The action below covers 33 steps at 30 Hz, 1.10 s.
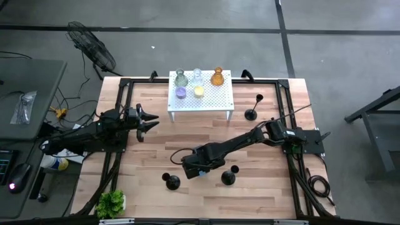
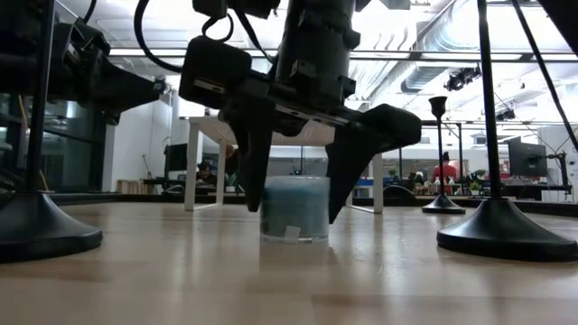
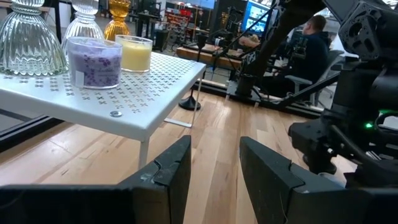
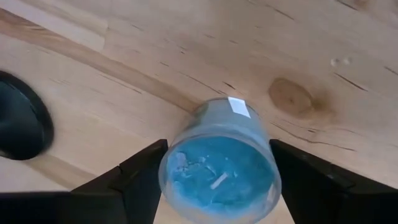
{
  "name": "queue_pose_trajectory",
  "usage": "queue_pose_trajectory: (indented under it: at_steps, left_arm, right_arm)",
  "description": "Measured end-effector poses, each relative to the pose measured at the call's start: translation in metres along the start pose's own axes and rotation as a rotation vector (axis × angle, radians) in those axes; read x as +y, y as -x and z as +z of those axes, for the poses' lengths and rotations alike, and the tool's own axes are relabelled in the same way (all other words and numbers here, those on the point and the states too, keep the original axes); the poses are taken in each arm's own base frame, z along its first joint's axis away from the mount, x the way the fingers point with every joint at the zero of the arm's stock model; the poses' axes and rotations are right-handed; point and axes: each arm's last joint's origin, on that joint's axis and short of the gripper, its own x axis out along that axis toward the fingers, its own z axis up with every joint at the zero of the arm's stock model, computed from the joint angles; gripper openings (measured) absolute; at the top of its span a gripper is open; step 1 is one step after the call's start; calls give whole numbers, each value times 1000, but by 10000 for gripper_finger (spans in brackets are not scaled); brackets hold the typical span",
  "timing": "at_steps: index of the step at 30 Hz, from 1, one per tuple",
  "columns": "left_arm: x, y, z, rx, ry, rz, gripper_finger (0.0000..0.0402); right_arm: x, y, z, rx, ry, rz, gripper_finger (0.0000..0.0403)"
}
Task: Pick & Place candle stick holders
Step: Put the blue scented candle on the shelf aligned with the other scented candles
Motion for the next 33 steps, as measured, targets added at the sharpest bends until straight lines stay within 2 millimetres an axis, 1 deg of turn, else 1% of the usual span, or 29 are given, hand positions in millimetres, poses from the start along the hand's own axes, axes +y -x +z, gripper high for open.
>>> queue_pose_trajectory:
  at_steps: [9,21,25,33]
  left_arm:
    - [0,0,0,0,0,0,134]
    - [0,0,0,0,0,0,134]
    - [0,0,0,0,0,0,134]
    - [0,0,0,0,0,0,134]
  right_arm:
    - [1,1,0,5,22,6,242]
    - [1,3,-1,40,40,14,239]
    - [0,10,-1,55,52,25,238]
    - [1,32,1,102,96,80,238]
